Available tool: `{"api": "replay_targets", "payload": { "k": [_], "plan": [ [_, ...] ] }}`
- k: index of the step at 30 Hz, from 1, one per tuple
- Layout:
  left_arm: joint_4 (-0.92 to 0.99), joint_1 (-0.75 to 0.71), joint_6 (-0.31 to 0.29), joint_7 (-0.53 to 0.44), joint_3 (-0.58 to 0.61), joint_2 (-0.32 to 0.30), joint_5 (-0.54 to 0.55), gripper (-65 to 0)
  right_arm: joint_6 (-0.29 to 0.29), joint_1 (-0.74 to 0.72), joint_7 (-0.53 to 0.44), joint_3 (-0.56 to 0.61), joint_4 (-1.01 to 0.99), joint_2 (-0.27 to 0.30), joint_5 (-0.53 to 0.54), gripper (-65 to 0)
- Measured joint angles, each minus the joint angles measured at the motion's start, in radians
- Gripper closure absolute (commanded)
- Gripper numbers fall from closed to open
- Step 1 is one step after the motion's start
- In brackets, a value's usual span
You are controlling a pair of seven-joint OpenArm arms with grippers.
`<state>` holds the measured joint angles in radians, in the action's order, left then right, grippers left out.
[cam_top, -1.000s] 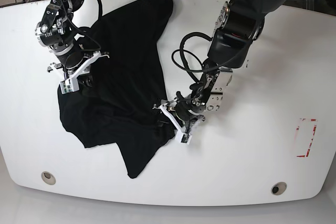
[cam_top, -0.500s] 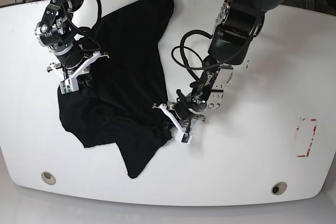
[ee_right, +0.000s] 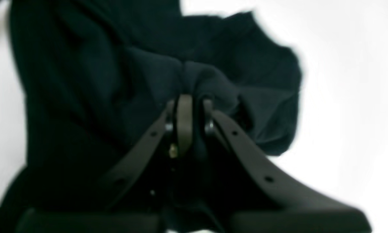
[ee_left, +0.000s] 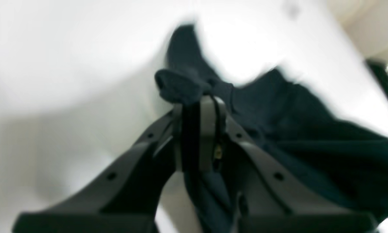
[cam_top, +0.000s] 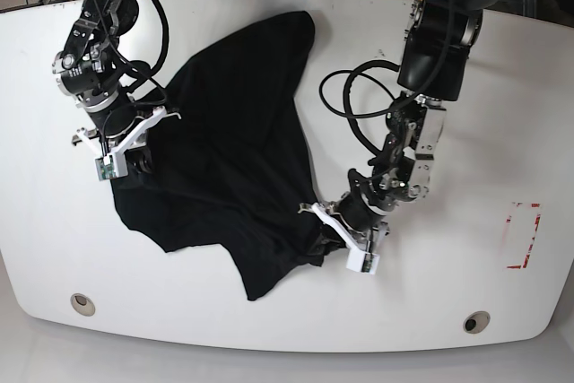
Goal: Fold the T-shirt properly
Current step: 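Lift the shirt with both grippers and pull it apart to stretch it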
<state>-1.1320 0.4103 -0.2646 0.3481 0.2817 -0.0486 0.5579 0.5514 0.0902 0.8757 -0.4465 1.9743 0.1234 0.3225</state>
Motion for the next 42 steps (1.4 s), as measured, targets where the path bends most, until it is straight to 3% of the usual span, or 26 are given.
{"api": "replay_targets", "payload": {
  "k": [11, 20, 27, 42],
  "plan": [
    [-0.239, -0.013, -0.003, 0.127, -0.163, -0.14, 0.148, -4.3, 0.0, -0.143, 0.0, 0.003, -0.004, 0.031, -0.002, -0.5],
    [-0.332, 0.028, -0.006, 0.209, -0.248, -0.196, 0.212, -4.3, 0.006, -0.271, 0.013, 0.007, -0.032, 0.074, 0.014, -0.6],
    [-0.394, 0.087, -0.005, 0.205, -0.256, -0.283, 0.28, -4.3, 0.002, -0.404, 0.016, 0.009, -0.075, 0.107, 0.01, -0.6],
    [-0.444, 0.301, -0.006, 0.204, -0.294, -0.412, 0.39, -4.3, 0.007, -0.735, 0.013, 0.165, -0.153, 0.148, -0.001, -0.6]
  ]
}}
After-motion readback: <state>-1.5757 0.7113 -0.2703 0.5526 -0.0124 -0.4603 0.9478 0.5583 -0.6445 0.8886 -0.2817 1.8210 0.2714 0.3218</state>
